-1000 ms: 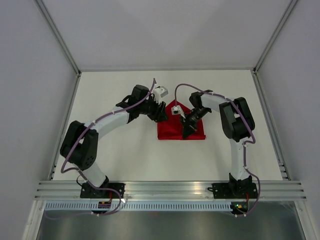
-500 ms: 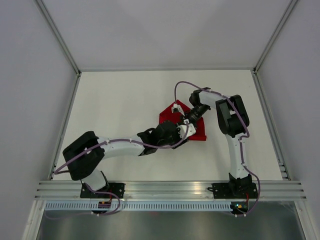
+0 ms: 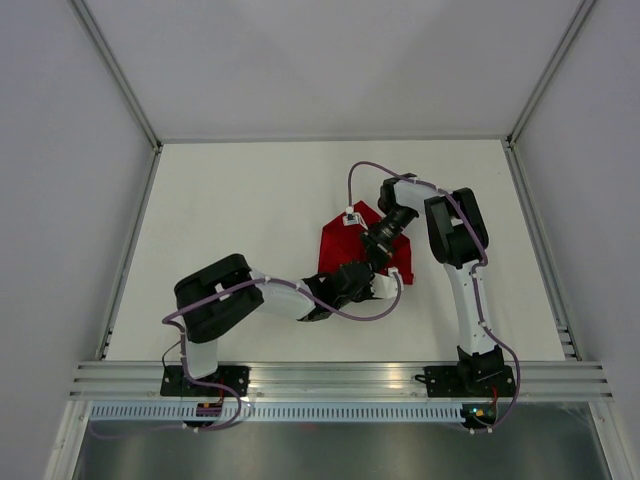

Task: Fold the napkin, place the utensils inside, and roll it up
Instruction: Roll the napkin with the utensil

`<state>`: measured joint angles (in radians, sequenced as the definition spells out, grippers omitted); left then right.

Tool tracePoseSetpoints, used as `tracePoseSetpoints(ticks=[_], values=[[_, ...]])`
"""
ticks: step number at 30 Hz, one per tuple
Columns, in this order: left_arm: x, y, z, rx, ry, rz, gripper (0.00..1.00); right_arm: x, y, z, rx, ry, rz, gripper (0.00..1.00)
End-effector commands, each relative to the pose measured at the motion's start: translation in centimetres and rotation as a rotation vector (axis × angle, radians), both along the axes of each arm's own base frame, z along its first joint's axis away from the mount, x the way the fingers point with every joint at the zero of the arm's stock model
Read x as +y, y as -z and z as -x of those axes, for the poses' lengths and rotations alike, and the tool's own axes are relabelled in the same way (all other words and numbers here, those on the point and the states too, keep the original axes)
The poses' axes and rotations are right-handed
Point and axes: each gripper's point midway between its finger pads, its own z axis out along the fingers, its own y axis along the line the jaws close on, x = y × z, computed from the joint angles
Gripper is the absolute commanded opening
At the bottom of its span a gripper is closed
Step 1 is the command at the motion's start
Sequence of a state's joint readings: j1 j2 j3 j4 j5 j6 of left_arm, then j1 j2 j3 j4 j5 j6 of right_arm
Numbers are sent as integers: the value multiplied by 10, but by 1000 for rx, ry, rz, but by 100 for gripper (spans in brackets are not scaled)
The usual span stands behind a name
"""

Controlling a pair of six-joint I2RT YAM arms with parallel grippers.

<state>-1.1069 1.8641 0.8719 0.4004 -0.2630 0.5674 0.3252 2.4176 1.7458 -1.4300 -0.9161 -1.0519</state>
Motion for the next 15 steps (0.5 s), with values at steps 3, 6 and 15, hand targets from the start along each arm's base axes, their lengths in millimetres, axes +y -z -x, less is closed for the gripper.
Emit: tracePoseSetpoints(ticks=[3, 6, 15], values=[[-12, -3, -14, -99, 34, -37, 57, -18, 36, -2, -45, -98, 66, 5], [-11, 12, -5, -48, 71, -72, 52, -19, 35, -1, -28, -111, 63, 5], [-6, 52, 26, 269, 163, -163, 16, -20, 37, -3, -21, -110, 64, 5]])
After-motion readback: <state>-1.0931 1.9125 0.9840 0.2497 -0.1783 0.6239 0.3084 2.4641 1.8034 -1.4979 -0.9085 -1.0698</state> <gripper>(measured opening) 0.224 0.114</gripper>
